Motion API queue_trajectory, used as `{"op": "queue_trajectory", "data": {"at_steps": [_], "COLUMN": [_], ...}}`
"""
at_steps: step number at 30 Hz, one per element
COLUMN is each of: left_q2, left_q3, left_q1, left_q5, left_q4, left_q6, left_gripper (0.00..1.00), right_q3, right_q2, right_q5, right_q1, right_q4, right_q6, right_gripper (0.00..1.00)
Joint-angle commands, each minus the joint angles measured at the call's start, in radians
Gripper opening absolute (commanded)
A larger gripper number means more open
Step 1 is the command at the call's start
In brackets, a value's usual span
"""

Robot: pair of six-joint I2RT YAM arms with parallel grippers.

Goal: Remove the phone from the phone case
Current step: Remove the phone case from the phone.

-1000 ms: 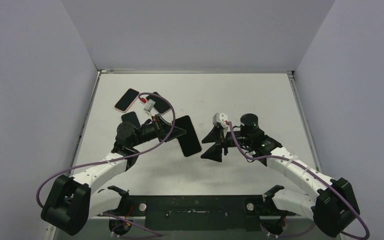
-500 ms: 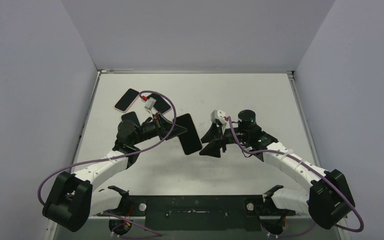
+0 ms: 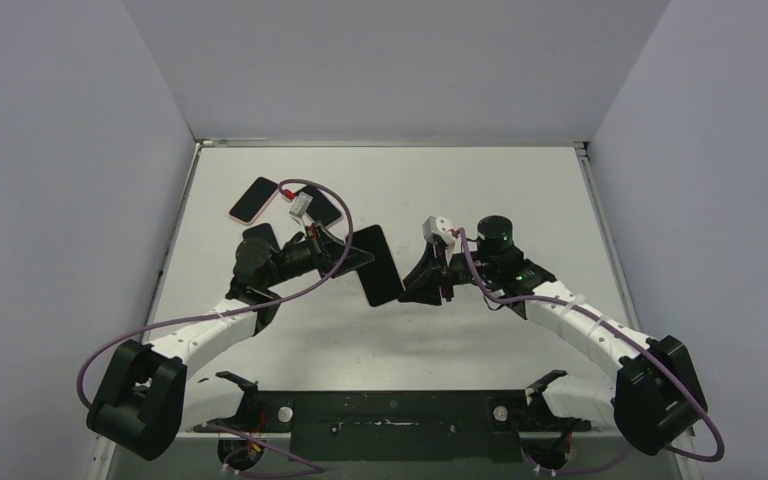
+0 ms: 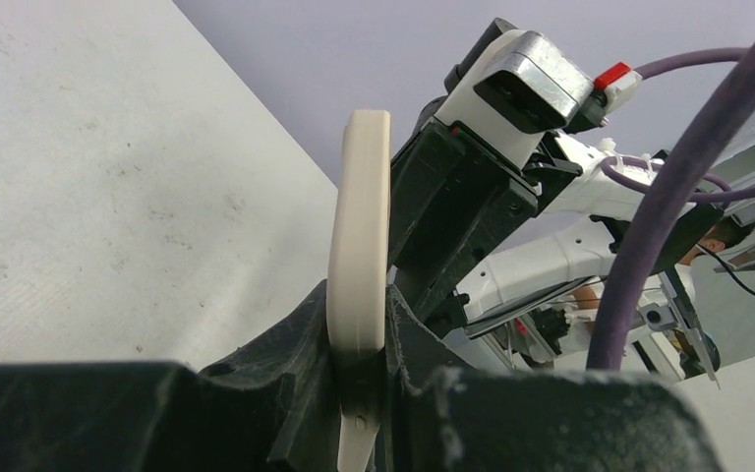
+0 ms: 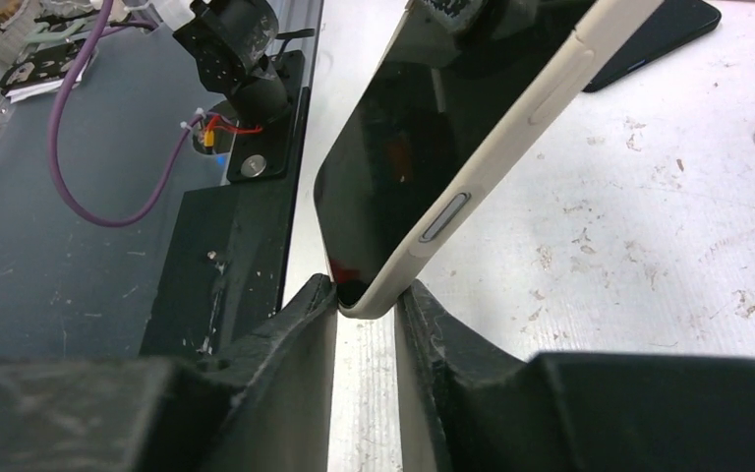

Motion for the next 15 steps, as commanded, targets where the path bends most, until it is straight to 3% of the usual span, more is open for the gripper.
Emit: {"op": "queue_trajectory", "data": {"at_steps": [1,5,15], "left_q2": [-0.002,0.01,0.082], "left_q3": [0.068,0.066,0.04], "left_q1": [0.003,0.002,0.0], "left_q5": [0.0,0.0,0.03], "left_q4": [0.113,0.116,0.309], "left_q6": [-0.017,-0.042,-0.225], "left_gripper": [0.0,0.0,0.0], "right_q3": [0.043,0.051,0.082], "right_q2": [0.004,0.002,0.033], "right_q5": [-0.037,-0.035,-0.018], "right_q1": [-0.009,-0.01,-0.004], "right_q4": [0.047,0.035,0.014], "right_q6": [-0.049,-0.093,-0.258], "right_gripper": [0.16,0.0,0.0]}}
